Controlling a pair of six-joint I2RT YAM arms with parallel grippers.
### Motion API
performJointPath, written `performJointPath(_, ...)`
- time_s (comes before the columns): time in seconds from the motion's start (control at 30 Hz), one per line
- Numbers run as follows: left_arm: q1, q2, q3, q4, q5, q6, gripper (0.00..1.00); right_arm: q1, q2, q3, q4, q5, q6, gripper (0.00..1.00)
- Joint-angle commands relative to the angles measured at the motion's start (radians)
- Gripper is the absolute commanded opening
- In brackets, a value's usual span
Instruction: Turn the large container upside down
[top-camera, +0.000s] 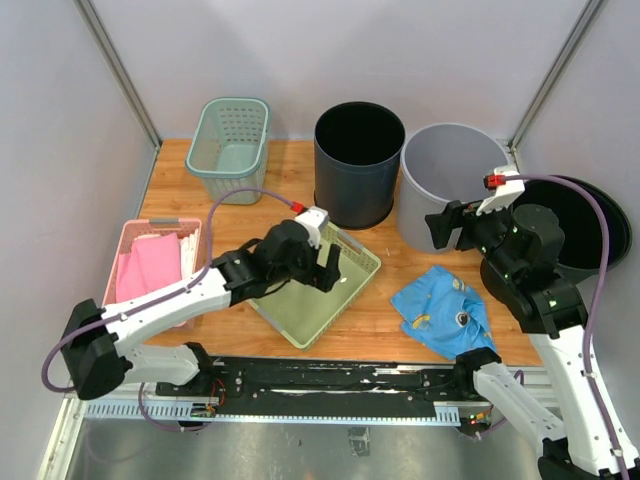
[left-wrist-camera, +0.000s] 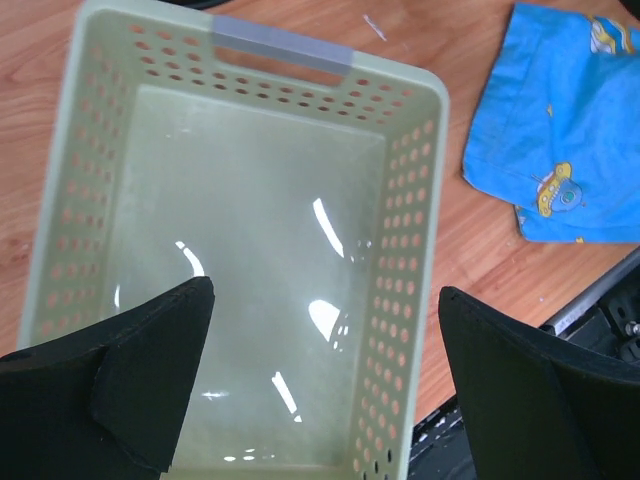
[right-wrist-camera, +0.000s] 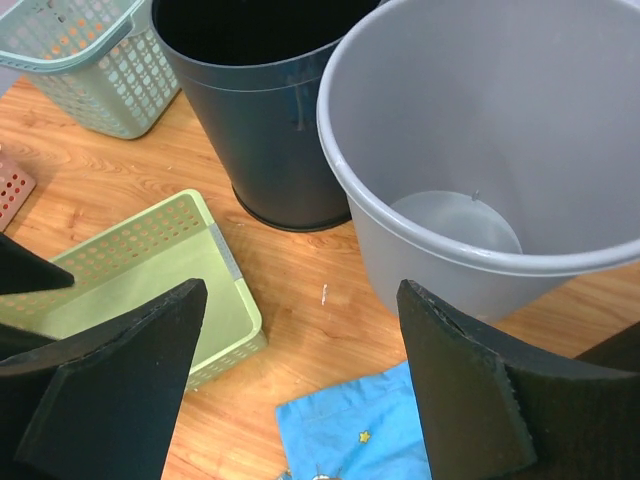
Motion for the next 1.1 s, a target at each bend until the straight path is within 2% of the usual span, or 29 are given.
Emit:
performJointPath(0.0,-0.113,0.097,0.037,-0.047,-0.092,-0.031,0.99,-0.012,0.012,-0.033,0.089,-0.057,-0.021,0.79)
performJointPath(0.1,-0.169,0.177,0.024,0.010,-0.102,-0.051,0.92,-0.013,0.027,-0.035,0.092,-0.050,-0.009,0.78)
performJointPath(0.2,-0.196,0.284,0.035,0.019,-0.103,-0.062,0.80,-0.012,0.034,-0.041,0.083,-0.023,0.000,0.78)
performJointPath(0.27,-0.216,0.342,0.046,0.021,-0.119,-0.066,0.66,-0.012,0.031,-0.049,0.075,0.016,0.003,0.77)
performJointPath(0.43,-0.232,0.390,0.064,0.028,-0.089,-0.076,0.14,-0.012,0.032,-0.046,0.052,0.079,0.004,0.77)
performJointPath(0.5,-0.231,0.383,0.089,0.005,-0.048,-0.079,0.01,-0.013,0.030,-0.043,0.048,0.086,0.004,0.77)
performJointPath(0.7,-0.232,0.365,0.328,-0.313,0.095,-0.102,0.00,-0.013,0.018,-0.057,0.050,0.142,0.018,0.75)
performJointPath(0.8,-0.210,0.319,0.383,-0.373,0.196,-0.109,0.00,-0.014,0.019,-0.067,0.058,0.153,0.027,0.75)
performJointPath(0.87,-0.151,0.284,0.374,-0.344,0.354,-0.128,0.00,-0.014,0.021,-0.062,0.055,0.151,0.028,0.74)
performJointPath(0.93,-0.038,0.251,0.329,-0.275,0.543,-0.176,0.00,-0.013,0.018,-0.058,0.049,0.152,0.030,0.74)
performJointPath(0.97,0.008,0.237,0.296,-0.221,0.700,-0.210,0.00,-0.014,0.014,-0.056,0.046,0.153,0.030,0.74)
performJointPath(1.07,0.100,0.206,0.165,-0.013,0.998,-0.380,0.00,-0.014,-0.004,-0.061,0.046,0.154,0.030,0.74)
